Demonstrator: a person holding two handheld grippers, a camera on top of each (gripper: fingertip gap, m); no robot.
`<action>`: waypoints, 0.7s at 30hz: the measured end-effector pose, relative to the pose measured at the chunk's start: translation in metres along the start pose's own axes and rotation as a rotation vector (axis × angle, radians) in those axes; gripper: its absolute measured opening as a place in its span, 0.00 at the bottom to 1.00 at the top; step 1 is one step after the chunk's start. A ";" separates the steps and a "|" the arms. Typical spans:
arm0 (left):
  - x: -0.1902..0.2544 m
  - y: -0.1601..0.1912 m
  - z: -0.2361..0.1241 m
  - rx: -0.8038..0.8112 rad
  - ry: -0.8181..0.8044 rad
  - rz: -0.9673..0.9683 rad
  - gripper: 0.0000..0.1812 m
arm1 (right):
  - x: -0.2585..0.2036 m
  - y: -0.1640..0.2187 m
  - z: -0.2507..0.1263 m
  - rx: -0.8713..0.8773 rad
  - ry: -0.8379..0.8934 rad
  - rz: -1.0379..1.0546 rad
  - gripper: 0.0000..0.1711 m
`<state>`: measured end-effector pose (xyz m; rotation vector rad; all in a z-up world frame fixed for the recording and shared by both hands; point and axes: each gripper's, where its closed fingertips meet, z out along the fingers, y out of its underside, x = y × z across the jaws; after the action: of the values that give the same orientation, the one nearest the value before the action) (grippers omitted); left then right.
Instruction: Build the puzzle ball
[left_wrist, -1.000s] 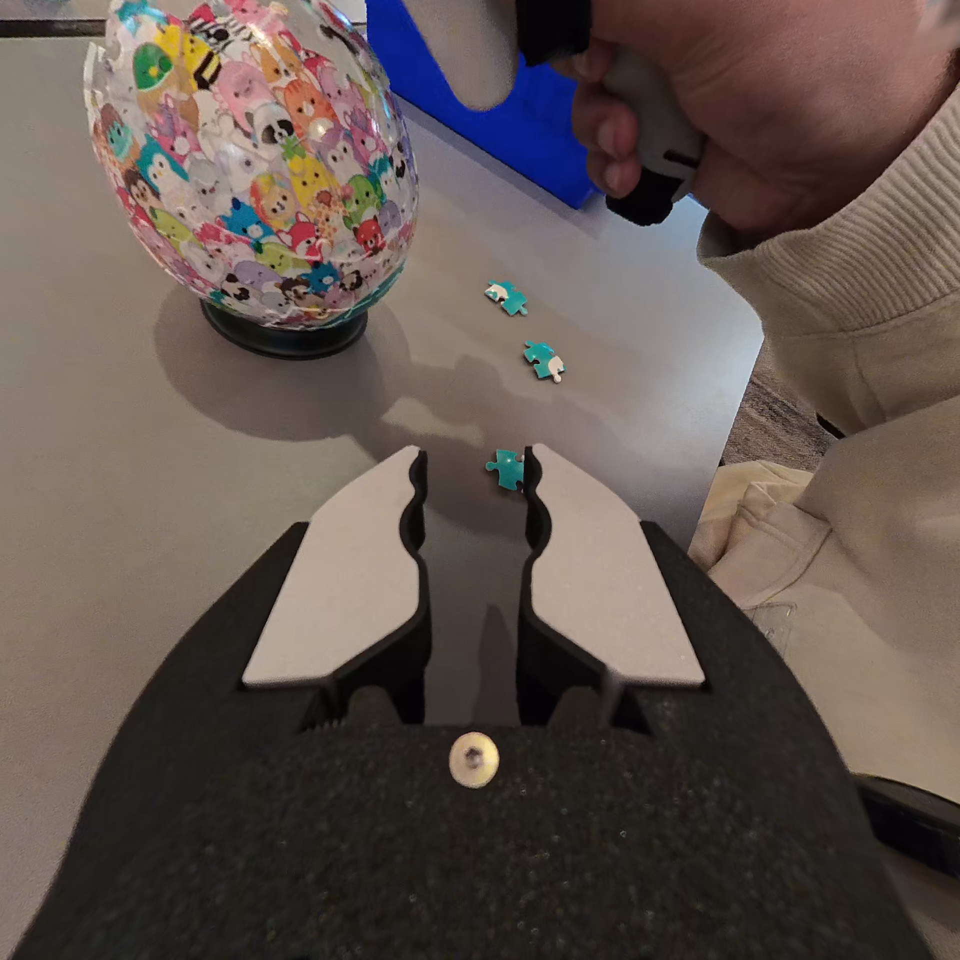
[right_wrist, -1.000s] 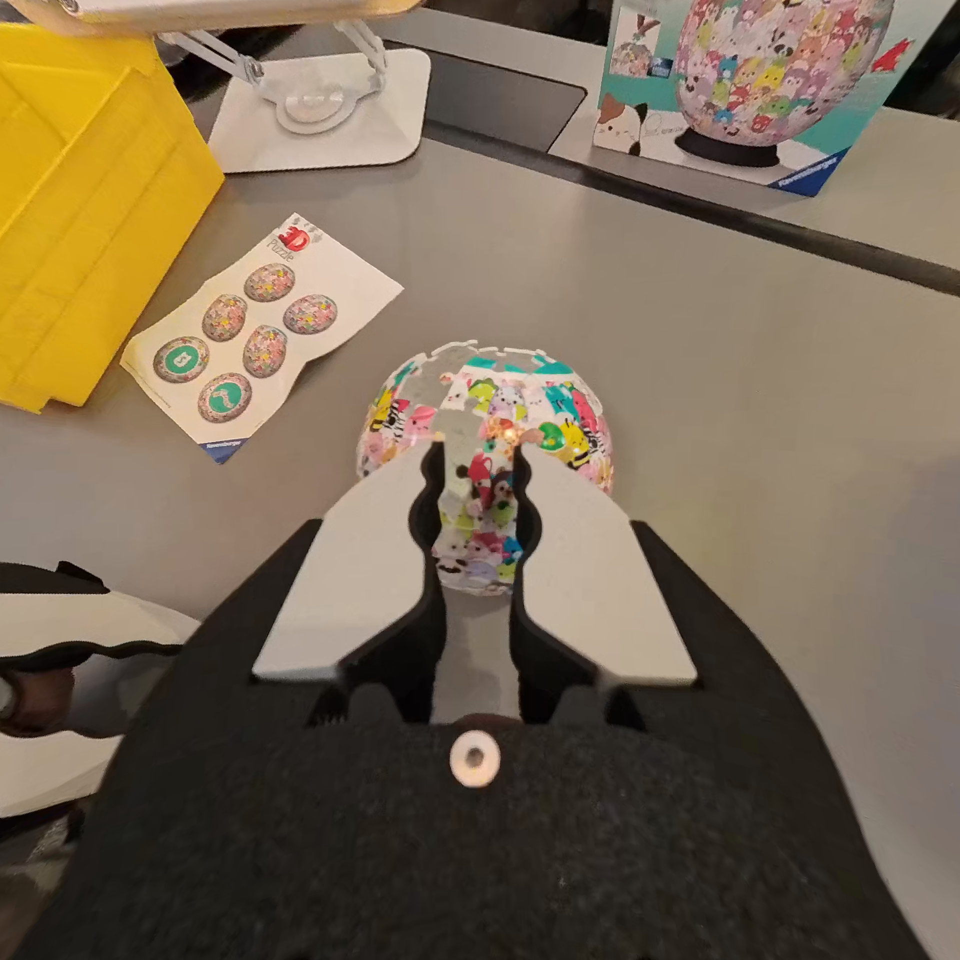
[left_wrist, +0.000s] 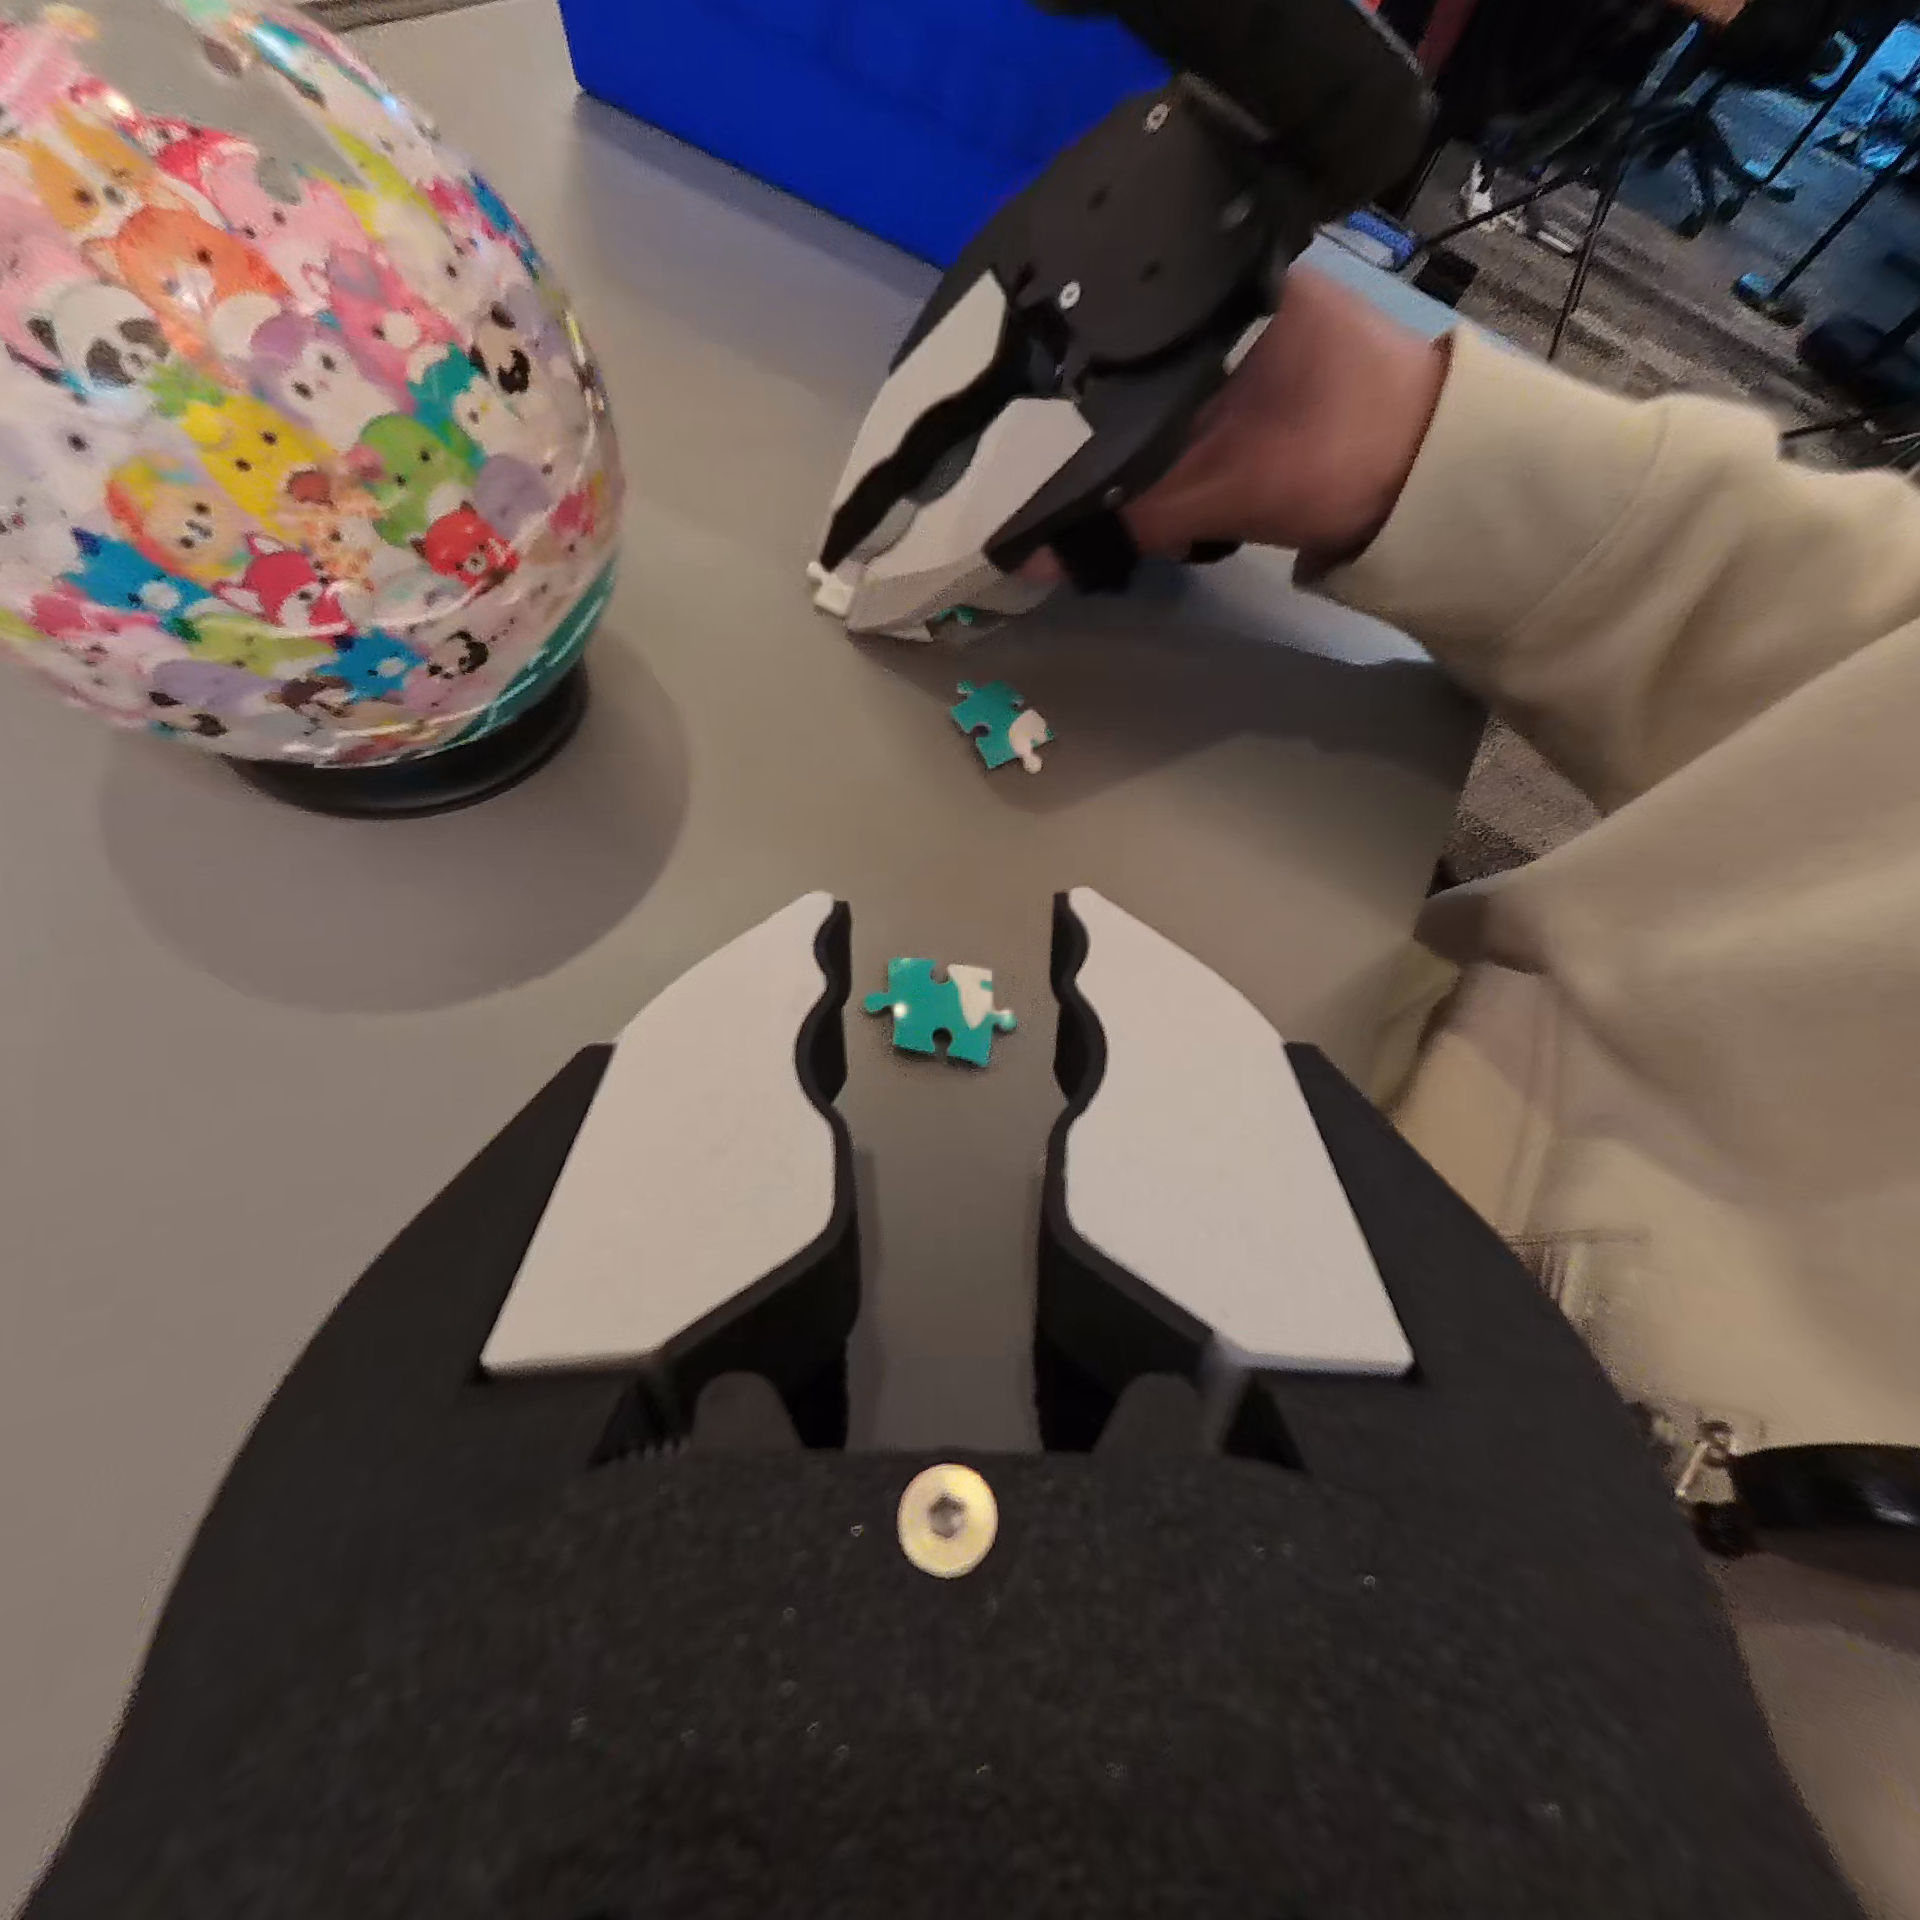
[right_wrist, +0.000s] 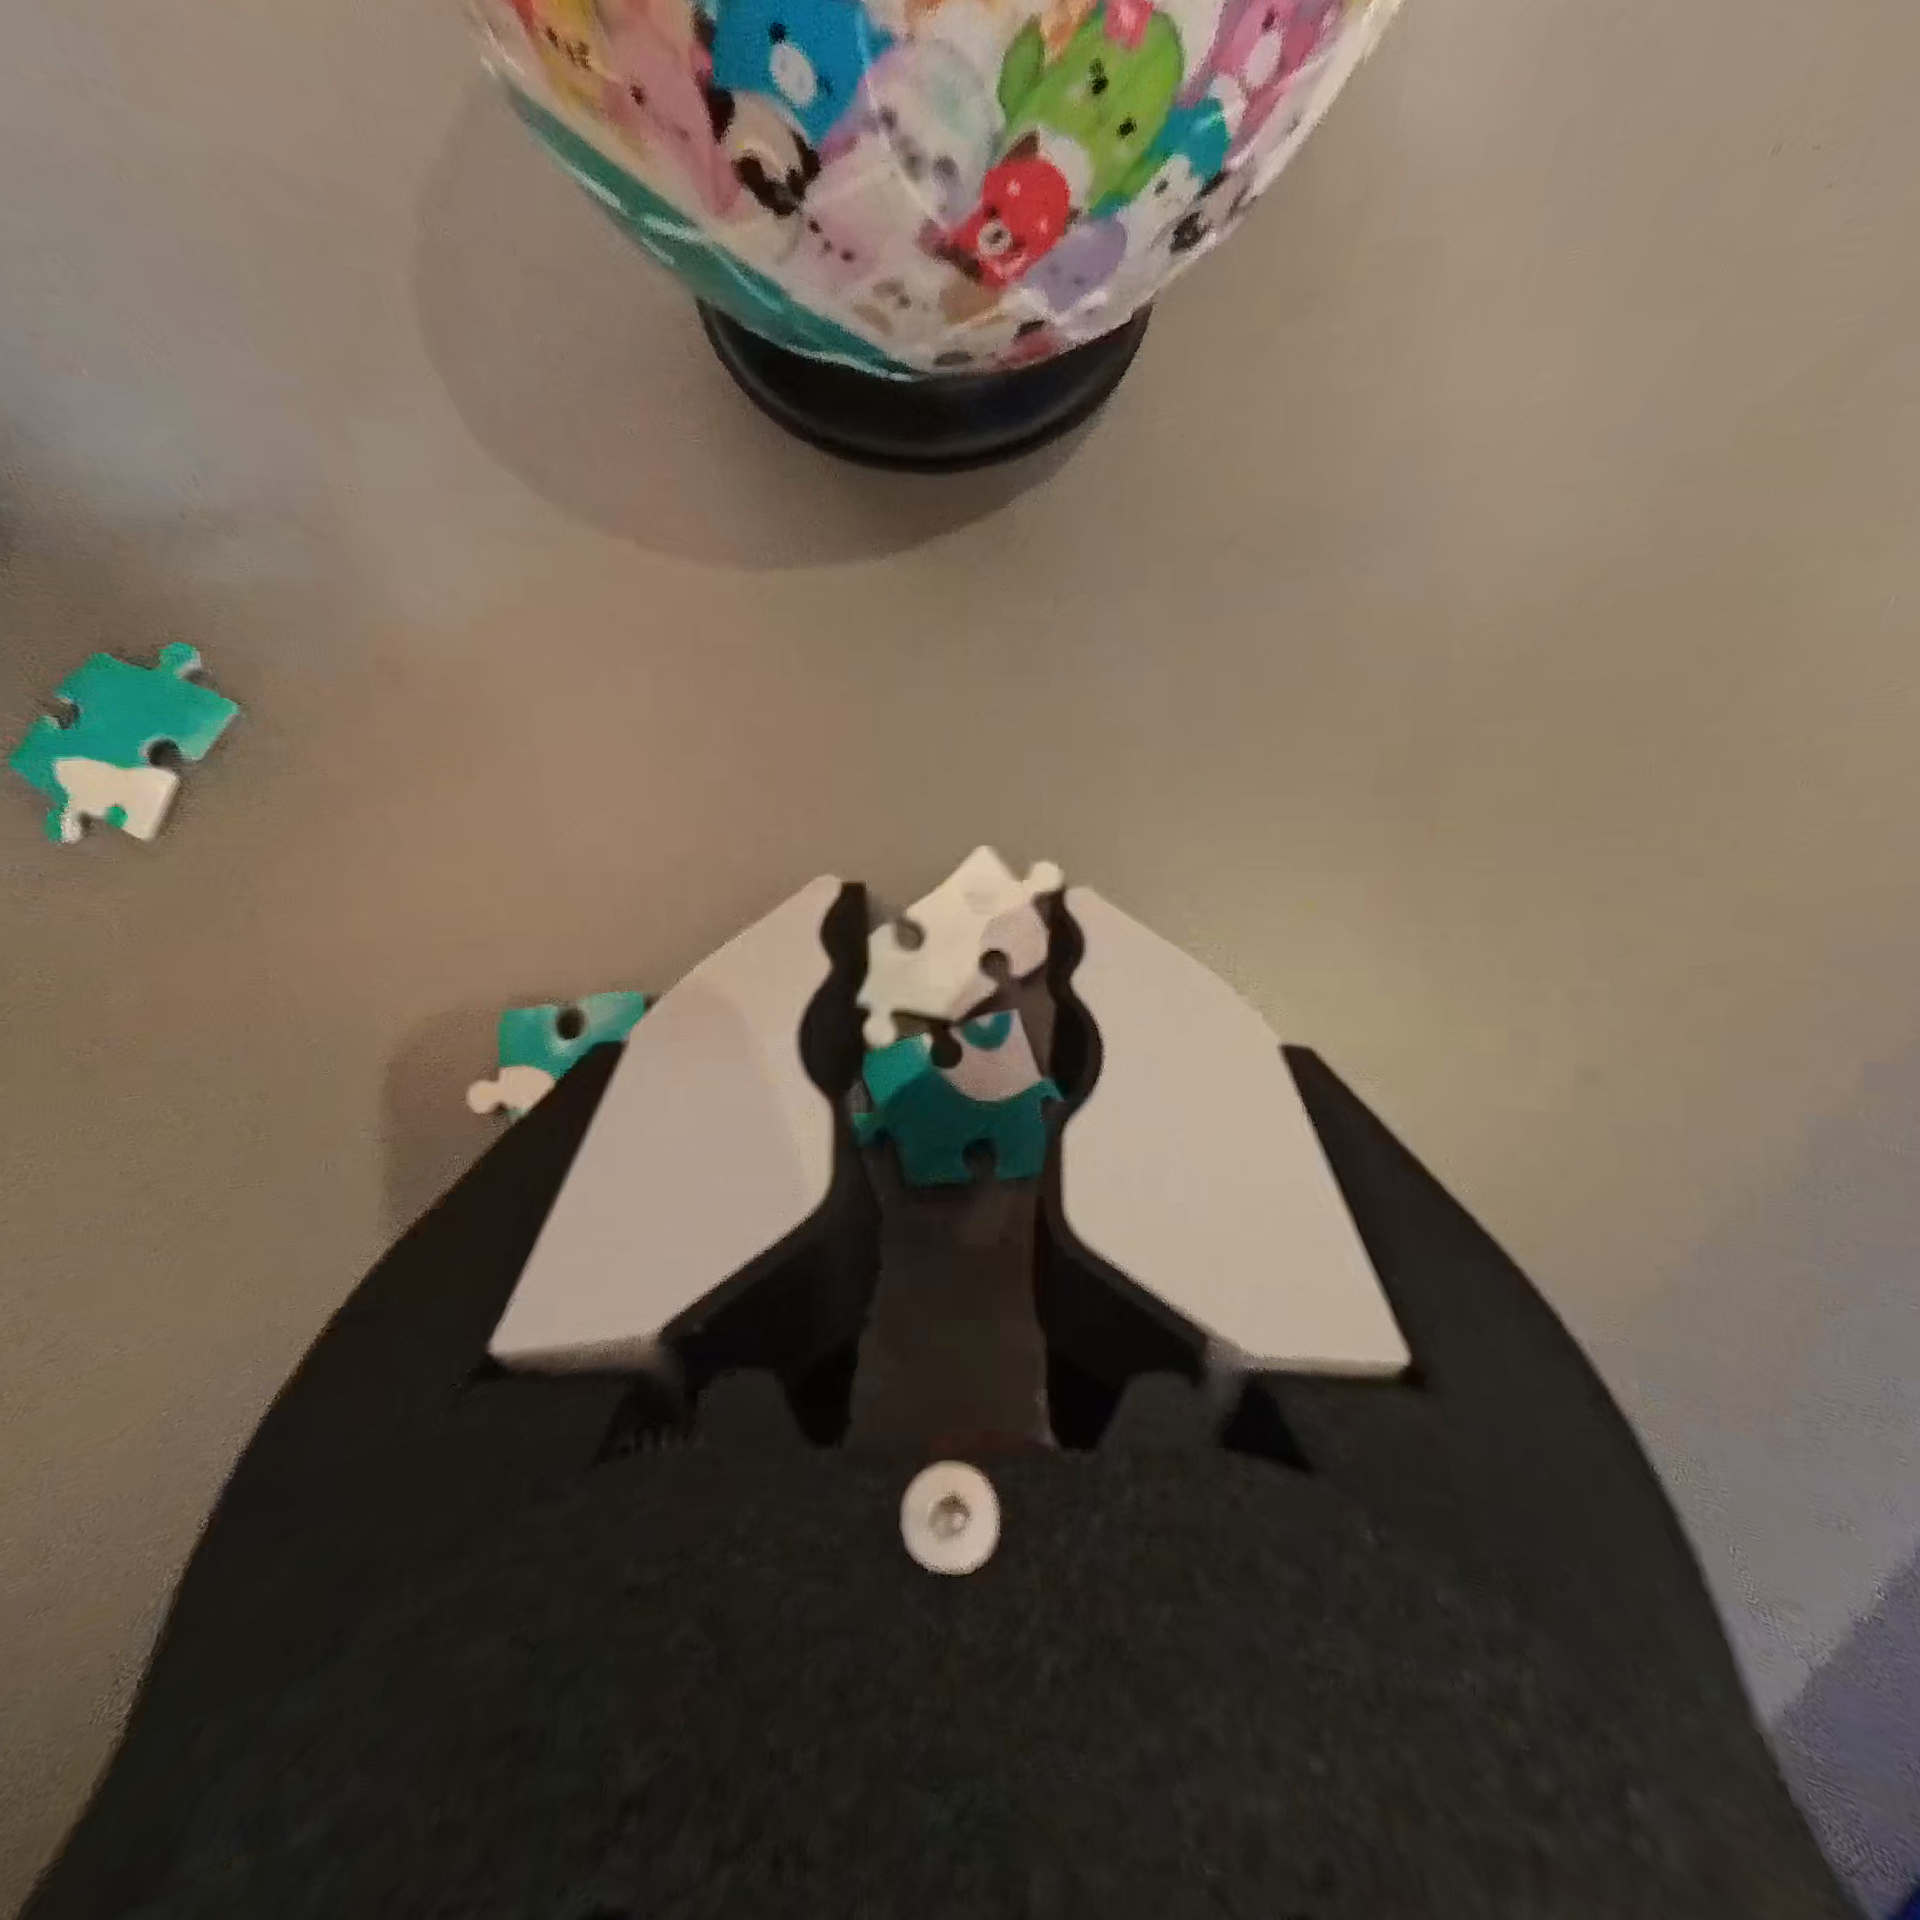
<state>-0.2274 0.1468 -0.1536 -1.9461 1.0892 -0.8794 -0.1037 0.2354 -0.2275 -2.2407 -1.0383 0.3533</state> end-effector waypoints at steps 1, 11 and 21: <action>0.002 -0.003 0.000 0.005 0.005 -0.007 0.20 | 0.003 0.000 0.000 0.001 0.025 0.009 0.12; -0.001 -0.025 0.002 0.061 0.040 -0.093 0.20 | 0.009 -0.008 -0.010 0.119 -0.010 0.082 0.00; -0.007 0.024 -0.004 -0.143 -0.062 0.020 0.23 | -0.092 -0.020 -0.050 0.200 -0.349 -0.035 0.15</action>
<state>-0.2429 0.1428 -0.1734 -2.0615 1.1603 -0.7433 -0.1514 0.1540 -0.1779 -2.0206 -1.1595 0.8179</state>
